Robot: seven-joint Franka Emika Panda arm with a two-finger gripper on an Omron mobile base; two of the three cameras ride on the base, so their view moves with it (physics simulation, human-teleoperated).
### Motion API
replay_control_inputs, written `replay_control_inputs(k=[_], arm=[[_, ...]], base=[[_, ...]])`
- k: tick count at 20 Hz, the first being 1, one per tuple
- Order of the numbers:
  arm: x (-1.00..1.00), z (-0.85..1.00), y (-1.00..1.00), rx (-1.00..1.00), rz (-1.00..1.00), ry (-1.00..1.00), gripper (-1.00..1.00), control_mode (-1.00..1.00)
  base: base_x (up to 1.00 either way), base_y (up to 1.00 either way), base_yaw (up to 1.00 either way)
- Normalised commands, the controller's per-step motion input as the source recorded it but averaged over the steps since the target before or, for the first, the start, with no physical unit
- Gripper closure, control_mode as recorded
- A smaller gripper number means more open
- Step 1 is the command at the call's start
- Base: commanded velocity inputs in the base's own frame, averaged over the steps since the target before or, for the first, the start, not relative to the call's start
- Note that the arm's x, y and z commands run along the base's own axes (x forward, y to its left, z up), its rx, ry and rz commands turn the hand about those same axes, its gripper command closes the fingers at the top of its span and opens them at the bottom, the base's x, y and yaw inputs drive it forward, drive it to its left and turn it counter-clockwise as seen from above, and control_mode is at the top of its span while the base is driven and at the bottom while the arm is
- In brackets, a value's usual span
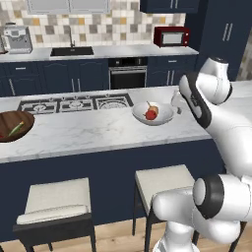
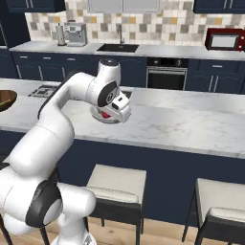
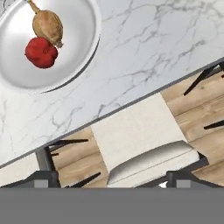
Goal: Place the bowl with the onion and bell pepper on the second highest shelf of the fridge. Place the bowl with the fishs on the top shelf of the fridge.
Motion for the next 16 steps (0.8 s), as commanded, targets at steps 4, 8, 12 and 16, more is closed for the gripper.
replay_control_inputs(k=[4, 8, 12, 16], arm=[[0.86, -0.58, -0.05, 0.14, -0.3, 0.12, -1.0, -1.0], [0.73, -0.49, 0.0, 0.13, -0.17, 0.04, -1.0, -1.0], [0.31, -0.23, 0.0, 0.01, -0.04, 0.0, -1.0, -1.0], [0.18, -0.32, 0.0, 0.0, 0.0, -0.08, -1.0, -1.0]], base=[[0.0, 0.0, 0.0], [0.0, 0.0, 0.0], [0.0, 0.0, 0.0], [0.0, 0.0, 0.0]])
